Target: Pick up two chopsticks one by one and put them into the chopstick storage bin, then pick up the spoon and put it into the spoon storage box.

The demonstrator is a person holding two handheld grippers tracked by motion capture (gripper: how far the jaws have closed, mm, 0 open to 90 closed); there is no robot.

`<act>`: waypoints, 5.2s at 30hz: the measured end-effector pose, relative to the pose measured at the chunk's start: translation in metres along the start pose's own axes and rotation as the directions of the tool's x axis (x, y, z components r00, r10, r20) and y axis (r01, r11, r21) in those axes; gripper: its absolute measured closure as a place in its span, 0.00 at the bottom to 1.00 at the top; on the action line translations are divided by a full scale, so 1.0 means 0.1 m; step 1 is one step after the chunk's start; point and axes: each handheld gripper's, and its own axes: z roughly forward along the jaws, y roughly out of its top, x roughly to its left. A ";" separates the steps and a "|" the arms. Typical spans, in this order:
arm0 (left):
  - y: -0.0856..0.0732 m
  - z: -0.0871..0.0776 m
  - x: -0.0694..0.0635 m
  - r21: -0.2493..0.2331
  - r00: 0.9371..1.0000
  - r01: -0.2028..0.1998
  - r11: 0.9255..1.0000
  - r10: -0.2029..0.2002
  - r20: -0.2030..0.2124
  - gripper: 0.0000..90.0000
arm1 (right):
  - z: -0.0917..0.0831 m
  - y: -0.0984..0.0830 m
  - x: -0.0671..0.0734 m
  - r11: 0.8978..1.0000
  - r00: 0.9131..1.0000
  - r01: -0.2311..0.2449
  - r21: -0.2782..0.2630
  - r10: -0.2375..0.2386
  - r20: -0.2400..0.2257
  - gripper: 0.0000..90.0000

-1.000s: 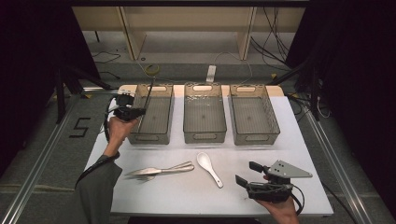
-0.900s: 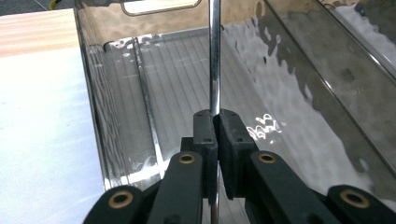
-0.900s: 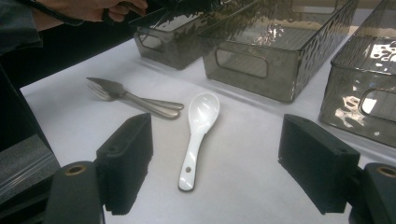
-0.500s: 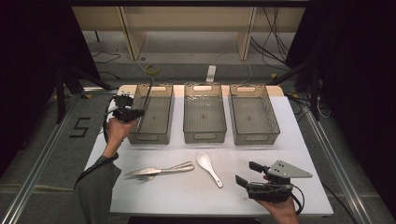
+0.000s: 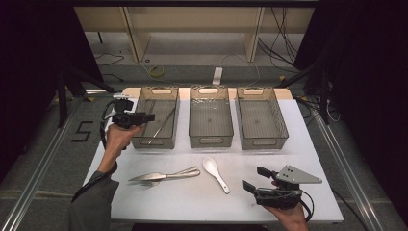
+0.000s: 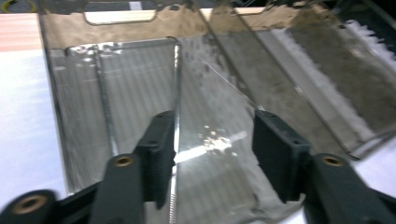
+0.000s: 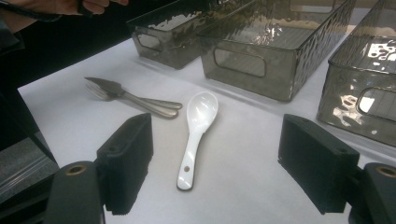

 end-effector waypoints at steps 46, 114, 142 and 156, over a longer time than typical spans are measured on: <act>-0.52 -0.21 -0.65 0.060 0.968 -0.194 0.979 0.182 0.173 0.26 | 0.15 0.05 0.03 0.997 1.000 -0.001 0.073 0.003 -0.022 0.30; -1.08 -0.57 -0.85 -0.065 0.966 -0.180 0.982 0.189 0.176 0.19 | 1.20 0.12 0.16 0.861 0.993 0.120 0.495 -0.110 -0.049 0.59; -1.09 -0.58 -0.89 -0.067 0.960 -0.197 0.978 0.206 0.189 0.19 | 1.32 0.11 0.19 0.817 0.978 0.198 0.542 -0.204 -0.049 0.86; -1.09 -0.57 -0.88 -0.065 0.961 -0.202 0.977 0.210 0.182 0.19 | 1.24 0.19 0.13 0.843 0.980 0.195 0.502 -0.185 -0.071 0.96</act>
